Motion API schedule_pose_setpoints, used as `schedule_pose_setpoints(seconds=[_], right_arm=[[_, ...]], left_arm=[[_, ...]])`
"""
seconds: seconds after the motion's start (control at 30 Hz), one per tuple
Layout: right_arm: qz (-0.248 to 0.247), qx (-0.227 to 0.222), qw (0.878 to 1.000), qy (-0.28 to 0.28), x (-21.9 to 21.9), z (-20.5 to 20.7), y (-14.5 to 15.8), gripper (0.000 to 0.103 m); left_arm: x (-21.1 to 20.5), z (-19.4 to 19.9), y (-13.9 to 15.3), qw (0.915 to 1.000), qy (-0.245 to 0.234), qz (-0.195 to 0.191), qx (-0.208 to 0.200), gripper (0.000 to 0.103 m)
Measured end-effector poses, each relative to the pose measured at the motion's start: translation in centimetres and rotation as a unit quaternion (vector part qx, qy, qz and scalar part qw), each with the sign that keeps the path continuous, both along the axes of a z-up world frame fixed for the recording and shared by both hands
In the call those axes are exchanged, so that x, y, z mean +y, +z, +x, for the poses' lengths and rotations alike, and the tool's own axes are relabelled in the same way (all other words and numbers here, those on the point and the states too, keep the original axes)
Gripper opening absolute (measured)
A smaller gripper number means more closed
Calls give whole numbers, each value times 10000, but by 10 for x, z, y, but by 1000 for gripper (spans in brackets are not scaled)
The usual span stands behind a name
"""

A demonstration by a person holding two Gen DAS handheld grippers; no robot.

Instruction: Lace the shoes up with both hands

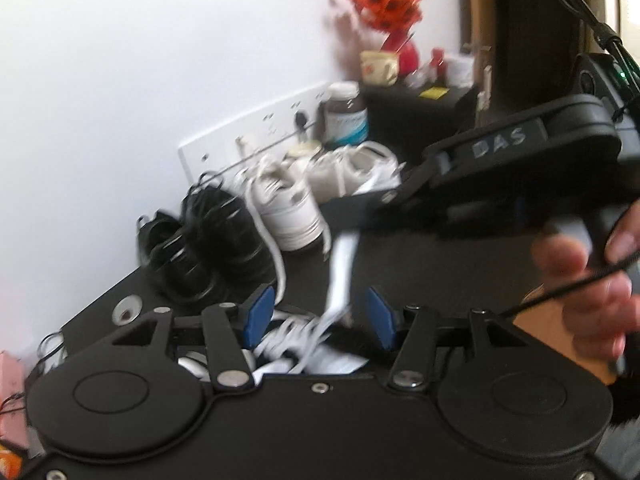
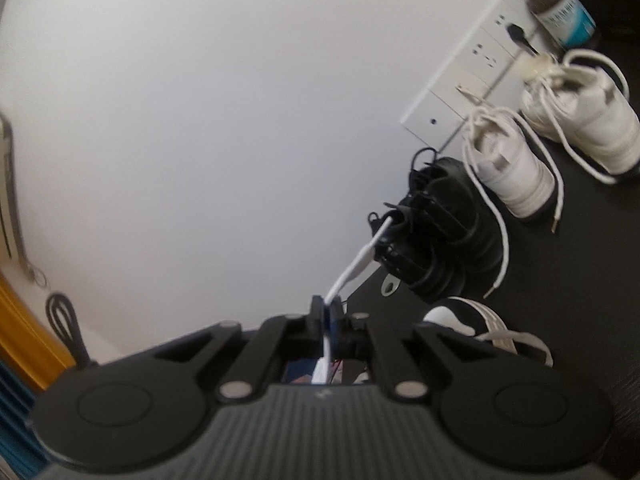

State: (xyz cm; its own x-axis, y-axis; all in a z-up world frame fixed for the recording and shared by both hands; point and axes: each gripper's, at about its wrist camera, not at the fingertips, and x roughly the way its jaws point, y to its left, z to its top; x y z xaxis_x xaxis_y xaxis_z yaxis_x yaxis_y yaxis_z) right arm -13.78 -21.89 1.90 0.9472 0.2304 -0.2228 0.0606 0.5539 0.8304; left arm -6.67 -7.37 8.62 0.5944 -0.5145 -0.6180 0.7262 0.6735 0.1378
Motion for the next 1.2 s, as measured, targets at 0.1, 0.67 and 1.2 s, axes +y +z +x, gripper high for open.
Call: schedule_pose_setpoints(seconds=[0.1, 0.67, 1.2], right_arm=[[-134, 25, 9999, 62, 5, -1, 8, 4], [279, -115, 9993, -211, -7, -5, 8, 5], [274, 2, 9995, 128, 7, 4, 5, 5]], left_arm=[[-5, -2, 2, 9998, -53, -209, -38, 38], [19, 0, 0, 9990, -417, -38, 123, 4], [17, 3, 11, 9992, -19, -395, -62, 52]])
